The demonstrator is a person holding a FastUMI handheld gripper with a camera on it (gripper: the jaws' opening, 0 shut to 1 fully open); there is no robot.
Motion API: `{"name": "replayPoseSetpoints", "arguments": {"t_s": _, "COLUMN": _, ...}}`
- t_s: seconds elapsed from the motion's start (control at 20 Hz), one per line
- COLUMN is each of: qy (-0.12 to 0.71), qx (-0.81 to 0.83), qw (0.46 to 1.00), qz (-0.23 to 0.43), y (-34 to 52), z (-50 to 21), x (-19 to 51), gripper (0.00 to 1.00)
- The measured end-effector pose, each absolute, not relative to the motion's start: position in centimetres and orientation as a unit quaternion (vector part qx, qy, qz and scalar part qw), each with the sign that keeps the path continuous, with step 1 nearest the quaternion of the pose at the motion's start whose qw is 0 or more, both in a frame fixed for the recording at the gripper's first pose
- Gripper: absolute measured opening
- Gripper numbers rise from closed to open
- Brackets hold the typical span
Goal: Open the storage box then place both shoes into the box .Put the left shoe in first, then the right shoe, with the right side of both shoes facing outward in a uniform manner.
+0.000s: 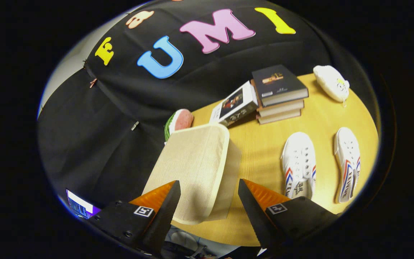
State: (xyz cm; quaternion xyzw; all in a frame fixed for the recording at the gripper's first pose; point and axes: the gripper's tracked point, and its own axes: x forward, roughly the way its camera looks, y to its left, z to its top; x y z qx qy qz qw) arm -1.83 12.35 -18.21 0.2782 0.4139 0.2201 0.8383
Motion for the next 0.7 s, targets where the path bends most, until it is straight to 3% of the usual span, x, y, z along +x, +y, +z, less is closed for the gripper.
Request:
{"name": "replayPoseSetpoints", "arguments": {"t_s": 0.15, "qy": 0.466, "qx": 0.322, "qw": 0.787, "qz": 0.243, "y": 14.6, "z": -20.5, "x": -2.7, "gripper": 0.98}}
{"name": "replayPoseSetpoints", "arguments": {"t_s": 0.4, "qy": 0.488, "qx": 0.351, "qw": 0.750, "qz": 0.274, "y": 17.3, "z": -21.3, "x": -2.7, "gripper": 0.95}}
{"name": "replayPoseSetpoints", "arguments": {"t_s": 0.45, "qy": 0.496, "qx": 0.355, "qw": 0.744, "qz": 0.273, "y": 17.4, "z": -21.3, "x": -2.8, "gripper": 0.78}}
{"name": "replayPoseSetpoints", "arguments": {"t_s": 0.5, "qy": 0.504, "qx": 0.356, "qw": 0.738, "qz": 0.272, "y": 17.5, "z": -21.6, "x": -3.0, "gripper": 0.68}}
{"name": "replayPoseSetpoints", "arguments": {"t_s": 0.6, "qy": 0.517, "qx": 0.368, "qw": 0.726, "qz": 0.267, "y": 17.3, "z": -21.4, "x": -2.9, "gripper": 0.62}}
{"name": "replayPoseSetpoints", "arguments": {"t_s": 0.7, "qy": 0.520, "qx": 0.387, "qw": 0.718, "qz": 0.252, "y": 17.3, "z": -20.8, "x": -2.6, "gripper": 0.30}}
